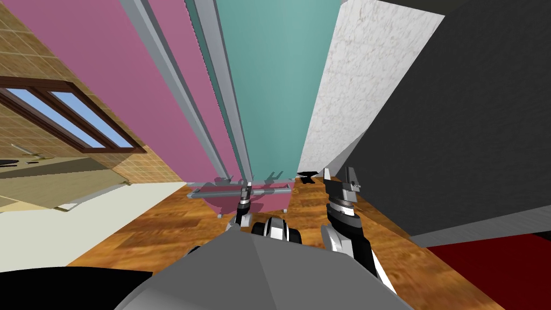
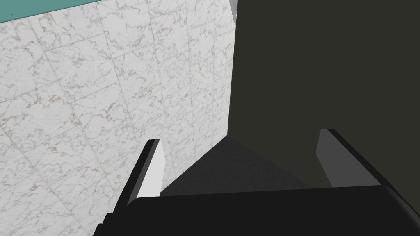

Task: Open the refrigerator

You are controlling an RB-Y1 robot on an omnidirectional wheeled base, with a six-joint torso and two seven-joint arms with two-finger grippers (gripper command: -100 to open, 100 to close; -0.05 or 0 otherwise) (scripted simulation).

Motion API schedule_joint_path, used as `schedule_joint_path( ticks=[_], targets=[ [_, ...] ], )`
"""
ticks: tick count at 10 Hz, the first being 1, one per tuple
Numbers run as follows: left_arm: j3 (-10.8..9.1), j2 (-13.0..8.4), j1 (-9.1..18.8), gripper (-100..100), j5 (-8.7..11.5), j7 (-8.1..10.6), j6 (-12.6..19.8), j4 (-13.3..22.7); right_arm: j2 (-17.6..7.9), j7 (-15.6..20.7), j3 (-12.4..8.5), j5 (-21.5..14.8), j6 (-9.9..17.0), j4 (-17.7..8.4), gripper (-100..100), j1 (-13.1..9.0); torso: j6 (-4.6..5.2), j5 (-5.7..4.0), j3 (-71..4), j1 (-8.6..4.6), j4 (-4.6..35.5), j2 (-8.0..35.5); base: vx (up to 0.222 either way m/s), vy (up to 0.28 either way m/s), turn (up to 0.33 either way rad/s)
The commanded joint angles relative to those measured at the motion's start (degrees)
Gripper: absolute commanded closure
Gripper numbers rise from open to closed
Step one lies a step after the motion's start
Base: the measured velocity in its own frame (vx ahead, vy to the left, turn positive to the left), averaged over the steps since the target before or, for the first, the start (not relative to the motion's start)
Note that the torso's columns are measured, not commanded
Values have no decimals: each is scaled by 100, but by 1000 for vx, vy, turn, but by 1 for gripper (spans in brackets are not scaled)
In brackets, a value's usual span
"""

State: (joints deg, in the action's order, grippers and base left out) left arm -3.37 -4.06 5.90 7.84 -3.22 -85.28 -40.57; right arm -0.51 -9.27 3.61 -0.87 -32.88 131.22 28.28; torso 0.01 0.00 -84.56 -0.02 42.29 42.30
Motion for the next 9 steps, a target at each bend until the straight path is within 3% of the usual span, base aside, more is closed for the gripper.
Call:
schedule_joint_path(
  ticks=[1,2,3,8,9],
  targets=[
    [-25,-22,183,-100,9,-21,217,-33,0,0,0,0,0,0,0,0,-1,-1,-2,-1,-1,-3,-26,-7,9],
    [-29,-34,183,-100,14,-2,141,35,0,0,0,0,0,0,0,0,-1,0,-3,1,-2,-5,-10,-2,-1],
    [-1,7,24,100,1,-13,-1,31,0,0,0,0,0,0,0,0,-1,1,-5,4,-3,-8,28,3,-38],
    [56,76,-348,100,-17,6,-509,181,0,0,0,0,0,0,0,1,-1,5,-5,9,-6,-9,41,9,-26],
    [59,80,-335,100,-23,-8,-414,98,0,0,0,0,0,0,0,1,-1,4,-4,7,-5,-7,14,2,0]
  ],
)
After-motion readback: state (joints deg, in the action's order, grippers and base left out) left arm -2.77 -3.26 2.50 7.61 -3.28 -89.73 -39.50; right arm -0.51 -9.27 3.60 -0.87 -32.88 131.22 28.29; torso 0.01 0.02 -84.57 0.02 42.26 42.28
